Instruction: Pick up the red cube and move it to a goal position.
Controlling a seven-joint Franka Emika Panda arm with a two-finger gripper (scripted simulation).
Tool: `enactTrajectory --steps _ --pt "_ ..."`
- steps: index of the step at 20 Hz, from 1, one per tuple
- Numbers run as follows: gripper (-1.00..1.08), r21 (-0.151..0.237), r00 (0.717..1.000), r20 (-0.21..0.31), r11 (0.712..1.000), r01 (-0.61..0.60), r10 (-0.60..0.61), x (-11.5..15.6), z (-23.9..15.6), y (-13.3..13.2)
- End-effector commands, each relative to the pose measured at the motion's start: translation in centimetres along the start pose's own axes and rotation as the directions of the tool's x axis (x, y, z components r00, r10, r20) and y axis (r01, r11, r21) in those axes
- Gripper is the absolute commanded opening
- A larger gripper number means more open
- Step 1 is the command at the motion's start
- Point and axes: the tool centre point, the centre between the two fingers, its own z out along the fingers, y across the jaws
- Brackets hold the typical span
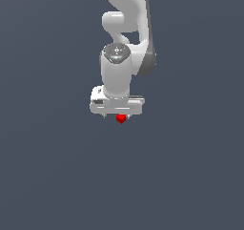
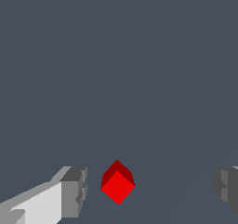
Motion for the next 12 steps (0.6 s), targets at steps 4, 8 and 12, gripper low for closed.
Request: enactTrajectory --steps 4,8,12 --pt "1.00 0.000 1.000 0.000 1.000 -0.007 0.007 -0.1 0.1 0.0" --pt "1.00 0.002 0.999 0.000 0.999 -0.039 0.039 -0.5 0.8 0.1" --pt "1.00 0.005 0.995 0.001 0.995 -0.096 0.096 -1.3 1.9 0.2"
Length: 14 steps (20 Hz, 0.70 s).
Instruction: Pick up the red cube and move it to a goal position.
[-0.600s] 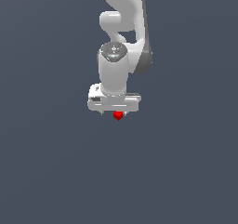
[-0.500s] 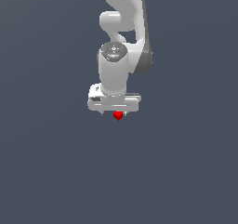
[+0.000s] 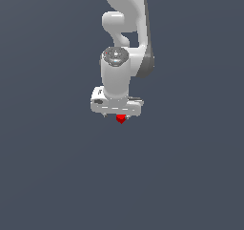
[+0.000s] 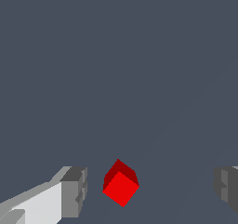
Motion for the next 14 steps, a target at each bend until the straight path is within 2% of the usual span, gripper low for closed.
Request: enactTrajectory --steps 1,8,14 --pt "1.00 0.002 0.999 0.001 0.999 -0.040 0.040 -0.5 0.8 0.1" --pt "1.00 0.010 0.978 0.003 0.978 -0.210 0.210 -2.8 4.2 0.2" --pt "1.00 0.018 0.924 0.006 0.924 -0.383 0.383 -5.1 7.8 -0.1"
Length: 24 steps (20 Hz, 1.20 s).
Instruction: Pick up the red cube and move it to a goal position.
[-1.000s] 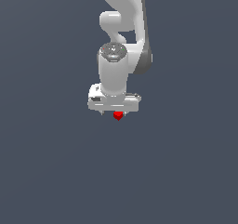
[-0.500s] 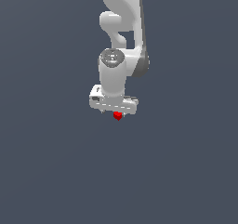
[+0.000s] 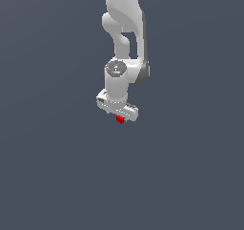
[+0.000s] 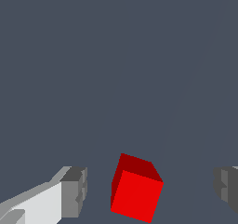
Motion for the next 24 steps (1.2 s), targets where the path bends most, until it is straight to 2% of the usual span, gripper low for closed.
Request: enactTrajectory --steps 1,10,18,19,24 --pt "1.00 0.003 0.997 0.000 0.997 -0.074 0.074 -1.0 1.5 0.2" --pt "1.00 0.013 0.967 0.002 0.967 -0.255 0.255 -3.3 5.2 0.0" --pt "1.00 0.017 0.952 0.004 0.952 -0.307 0.307 -4.0 6.4 -0.3" --pt "-1.00 0.017 0.952 0.004 0.952 -0.307 0.307 -4.0 6.4 -0.3" --pt "-1.00 0.017 0.952 0.004 0.952 -0.307 0.307 -4.0 6.4 -0.3"
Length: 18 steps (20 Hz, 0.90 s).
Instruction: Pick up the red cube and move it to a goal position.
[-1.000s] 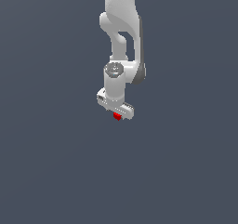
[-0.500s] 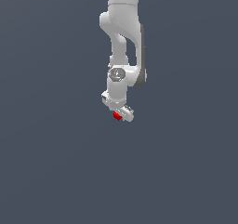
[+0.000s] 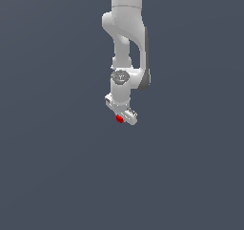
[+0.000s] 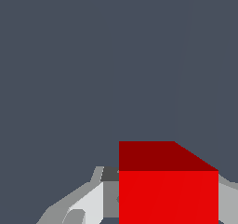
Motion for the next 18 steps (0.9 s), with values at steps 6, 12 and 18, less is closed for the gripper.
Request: enactTrajectory --steps 6,12,18 --pt "-1.00 0.000 1.000 0.000 1.000 0.000 0.000 0.0 0.0 0.0" --pt "-1.00 0.000 1.000 0.000 1.000 0.000 0.000 -0.3 -1.2 -0.4" --pt "-1.00 0.000 1.000 0.000 1.000 -0.001 0.001 -1.0 -4.3 -1.2"
